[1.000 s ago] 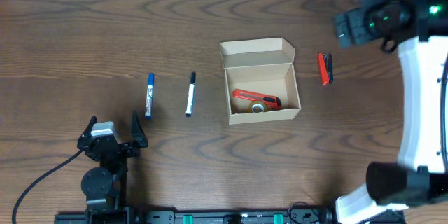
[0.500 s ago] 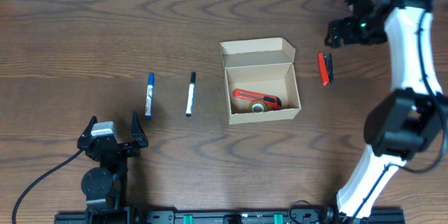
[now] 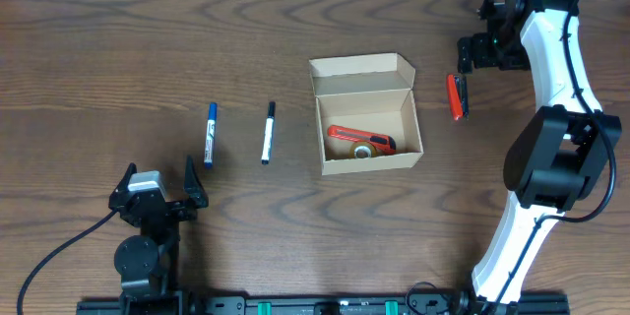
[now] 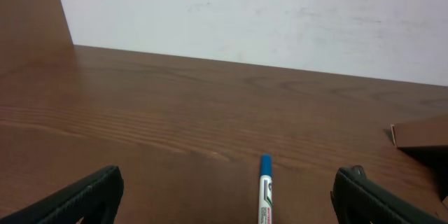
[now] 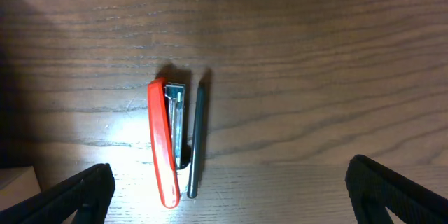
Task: Pack container
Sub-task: 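Move the right gripper to the orange-and-black cutter, then lower the right gripper and grasp the orange-and-black cutter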
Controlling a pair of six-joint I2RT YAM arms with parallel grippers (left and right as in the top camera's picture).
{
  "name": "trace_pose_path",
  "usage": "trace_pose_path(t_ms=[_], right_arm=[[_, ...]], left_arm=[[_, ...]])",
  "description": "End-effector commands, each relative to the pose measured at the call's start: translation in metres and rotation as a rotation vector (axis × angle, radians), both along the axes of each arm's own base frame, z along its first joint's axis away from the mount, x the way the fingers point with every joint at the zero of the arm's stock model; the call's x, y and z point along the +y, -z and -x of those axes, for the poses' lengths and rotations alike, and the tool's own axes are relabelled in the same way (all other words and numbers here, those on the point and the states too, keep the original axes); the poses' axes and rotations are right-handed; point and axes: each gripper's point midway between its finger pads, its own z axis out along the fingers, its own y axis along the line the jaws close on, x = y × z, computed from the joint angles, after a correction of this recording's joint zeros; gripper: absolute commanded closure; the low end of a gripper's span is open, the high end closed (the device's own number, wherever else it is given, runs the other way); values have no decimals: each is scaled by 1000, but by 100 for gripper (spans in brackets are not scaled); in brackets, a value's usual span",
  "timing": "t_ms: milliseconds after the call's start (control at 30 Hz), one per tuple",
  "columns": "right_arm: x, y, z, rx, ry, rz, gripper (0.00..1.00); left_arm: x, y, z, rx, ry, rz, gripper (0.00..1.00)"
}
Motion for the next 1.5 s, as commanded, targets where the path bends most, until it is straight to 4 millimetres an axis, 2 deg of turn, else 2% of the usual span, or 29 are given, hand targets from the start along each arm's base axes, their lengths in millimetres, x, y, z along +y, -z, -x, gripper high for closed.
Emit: trace_pose_path(t_ms=[0,433,667,967,1100,1133,1233,1267,1400,1467], right_arm=[[12,22,4,49,5,-33,1],[36,64,10,148,-58,-73,1],[36,74,14,167,-57,-75,1],[38,108,37,226,-56,-82,1],[38,109,37,223,-56,-82,1],[38,109,36,222,-56,-82,6],[38,109,36,222,-55,-82,33],[39,109,36,221,-56,-82,39],[38,109,36,220,-55,-82,42],[38,109,36,220,-55,-82,54]], left_arm=[[2,17,1,52,-15,1,5],[2,17,1,52,-15,1,5],[2,17,1,52,-15,1,5],[2,17,1,52,-15,1,5],[2,17,1,52,-15,1,5],[2,17,1,52,-15,1,5],[2,17,1,52,-15,1,5],[2,17,1,52,-15,1,5],[2,17,1,52,-15,1,5],[2,17,1,52,-15,1,5]])
